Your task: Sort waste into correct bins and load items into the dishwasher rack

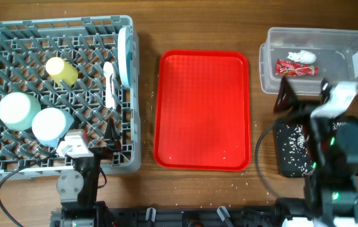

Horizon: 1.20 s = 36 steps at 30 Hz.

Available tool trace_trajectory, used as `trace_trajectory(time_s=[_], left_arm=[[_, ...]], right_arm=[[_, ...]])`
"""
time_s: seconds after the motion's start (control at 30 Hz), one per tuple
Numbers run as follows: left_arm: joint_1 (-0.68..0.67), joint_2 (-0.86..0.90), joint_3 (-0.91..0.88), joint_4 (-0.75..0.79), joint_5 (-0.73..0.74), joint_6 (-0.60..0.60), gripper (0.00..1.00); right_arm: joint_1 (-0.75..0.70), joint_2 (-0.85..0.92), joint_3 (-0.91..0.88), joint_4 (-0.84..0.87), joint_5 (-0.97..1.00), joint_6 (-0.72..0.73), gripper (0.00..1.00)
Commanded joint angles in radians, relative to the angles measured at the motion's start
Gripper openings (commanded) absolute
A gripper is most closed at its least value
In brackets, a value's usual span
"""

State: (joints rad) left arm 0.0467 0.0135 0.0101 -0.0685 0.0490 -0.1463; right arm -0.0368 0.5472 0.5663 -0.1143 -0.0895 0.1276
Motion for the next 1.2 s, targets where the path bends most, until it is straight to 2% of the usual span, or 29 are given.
trace_trajectory(time_s=[0.0, 0.17, 0.33, 0.5, 0.6, 0.73, 1.17], left_arm=[[-0.006, -0.008, -0.005, -0.007, -0.013, 0.016, 1.0], [-0.006, -0.008, -0.005, -0.007, -0.013, 0.016, 1.0], [-0.006, -0.008, -0.005, -0.007, -0.013, 0.016, 1.0], [-0.006, -0.008, -0.005, -0.007, -0.013, 0.016, 1.0], [-0.006, -0.008, -0.005, -0.007, -0.013, 0.016, 1.0], [-0.006, -0.008, -0.005, -0.007, -0.013, 0.016, 1.0], [-0.006, -0.008, -0.005, -0.007, -0.013, 0.016, 1.0]], right_arm=[[0.008, -0.175, -0.164, 0.052, -0.037, -0.076, 1.0], [0.008, -0.37, -0.366, 0.115, -0.079, -0.076, 1.0], [0.008, -0.502, -0.565, 0.3, -0.111, -0.08, 1.0], [0.008, -0.531, -0.561, 0.229, -0.124, -0.235, 1.0], [0.008, -0.542, -0.561, 0.127, -0.115, -0.245, 1.0], [0.008, -0.542, -0.561, 0.12, -0.034, -0.266, 1.0], [0.008, -0.525, -0.561, 0.121, -0.042, -0.257, 1.0]])
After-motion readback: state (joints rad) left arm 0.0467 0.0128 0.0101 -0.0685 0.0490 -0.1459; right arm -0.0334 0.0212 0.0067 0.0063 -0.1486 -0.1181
